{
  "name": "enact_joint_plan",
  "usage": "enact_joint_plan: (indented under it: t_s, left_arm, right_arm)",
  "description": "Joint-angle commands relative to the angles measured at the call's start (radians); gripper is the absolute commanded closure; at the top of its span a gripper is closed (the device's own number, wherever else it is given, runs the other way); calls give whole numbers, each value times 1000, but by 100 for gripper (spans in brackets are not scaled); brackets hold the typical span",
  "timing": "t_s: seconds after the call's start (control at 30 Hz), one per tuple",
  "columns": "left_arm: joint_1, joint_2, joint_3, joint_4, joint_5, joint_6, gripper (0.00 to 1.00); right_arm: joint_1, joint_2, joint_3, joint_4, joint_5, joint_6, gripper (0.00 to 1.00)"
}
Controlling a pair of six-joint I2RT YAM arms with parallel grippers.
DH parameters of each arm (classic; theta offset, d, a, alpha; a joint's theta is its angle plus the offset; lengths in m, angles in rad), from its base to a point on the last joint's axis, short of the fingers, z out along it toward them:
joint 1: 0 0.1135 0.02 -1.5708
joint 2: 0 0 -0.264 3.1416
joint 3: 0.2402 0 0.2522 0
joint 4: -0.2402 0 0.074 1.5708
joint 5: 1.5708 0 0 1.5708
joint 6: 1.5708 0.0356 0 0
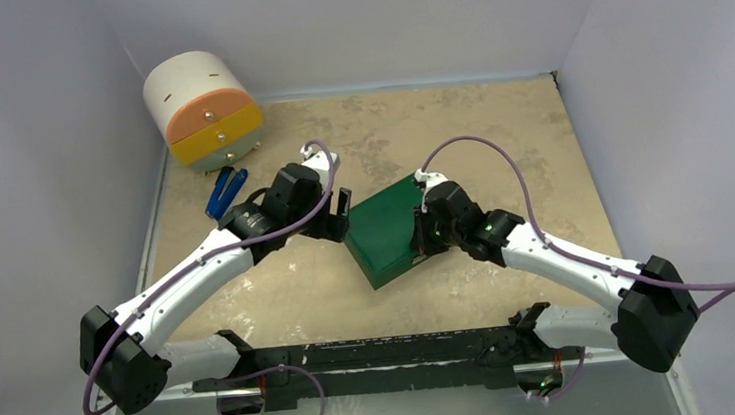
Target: Organize the mixed jewelry
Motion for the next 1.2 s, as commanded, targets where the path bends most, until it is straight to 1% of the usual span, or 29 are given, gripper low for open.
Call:
enact_joint_plan:
  t_s: [0.0,0.2,0.33,0.47,0.7,0.97,1.17]
  left_arm:
    - [-3,-27,-22,39,-3,17,21]
    - [-3,-42,-38,45,-9,20,21]
    - [-3,-48,-41,45,-8,25,21]
    - [-4,-54,-47,42,-12,29,21]
    - [-3,-65,-59,46,-4,25,21]
    - [-4,-78,-73,45,-38,8,21]
    - [-4,-88,-81,60,-32,-19,21]
  right_arm:
    - [53,26,30,-39,89,13,100]
    - [112,75,9,-150,237,114,100]
    - [117,79,-22,-186,283,178,100]
    - [117,85,-48,-174,272,200,100]
    - [117,69,-12,-137,240,194,100]
    - [117,-3,53,-104,236,151,100]
    - [117,-73,79,-92,247,131,99]
